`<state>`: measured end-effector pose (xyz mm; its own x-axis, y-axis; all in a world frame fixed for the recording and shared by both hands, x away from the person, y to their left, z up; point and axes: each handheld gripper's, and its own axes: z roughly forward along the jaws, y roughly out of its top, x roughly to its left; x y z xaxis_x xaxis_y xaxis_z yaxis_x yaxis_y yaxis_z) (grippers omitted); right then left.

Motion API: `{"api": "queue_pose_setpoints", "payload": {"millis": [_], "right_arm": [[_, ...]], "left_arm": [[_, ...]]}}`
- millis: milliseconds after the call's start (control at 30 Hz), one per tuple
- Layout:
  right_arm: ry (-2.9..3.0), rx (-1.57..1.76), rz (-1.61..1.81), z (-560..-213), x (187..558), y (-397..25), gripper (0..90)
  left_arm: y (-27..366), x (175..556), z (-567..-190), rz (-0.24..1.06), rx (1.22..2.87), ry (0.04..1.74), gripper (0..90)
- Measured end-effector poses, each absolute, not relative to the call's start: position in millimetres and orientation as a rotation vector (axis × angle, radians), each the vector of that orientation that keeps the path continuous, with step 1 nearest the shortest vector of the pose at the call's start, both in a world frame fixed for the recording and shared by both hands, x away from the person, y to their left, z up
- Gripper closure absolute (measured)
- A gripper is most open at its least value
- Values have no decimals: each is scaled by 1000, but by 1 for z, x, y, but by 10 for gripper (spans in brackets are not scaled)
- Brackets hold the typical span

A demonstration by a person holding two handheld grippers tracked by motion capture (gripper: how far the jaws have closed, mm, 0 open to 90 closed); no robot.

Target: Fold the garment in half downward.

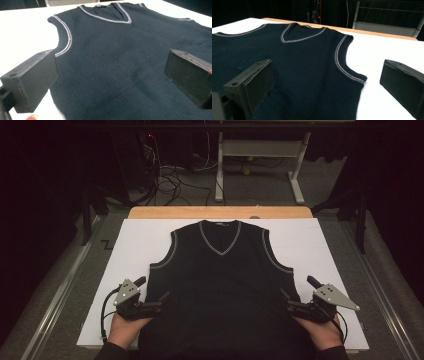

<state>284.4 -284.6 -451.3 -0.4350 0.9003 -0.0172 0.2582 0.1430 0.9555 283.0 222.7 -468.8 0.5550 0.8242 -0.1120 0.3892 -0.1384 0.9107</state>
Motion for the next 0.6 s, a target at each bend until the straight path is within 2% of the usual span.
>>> {"api": "queue_pose_setpoints", "payload": {"millis": [400, 600], "right_arm": [[1806, 1095, 1292, -449, 291, -278, 1], [1813, 1130, 1261, -449, 305, -274, 1]], "left_arm": [[229, 286, -465, 537, 1737, 1030, 0], [241, 294, -465, 523, 1738, 1108, 0]]}}
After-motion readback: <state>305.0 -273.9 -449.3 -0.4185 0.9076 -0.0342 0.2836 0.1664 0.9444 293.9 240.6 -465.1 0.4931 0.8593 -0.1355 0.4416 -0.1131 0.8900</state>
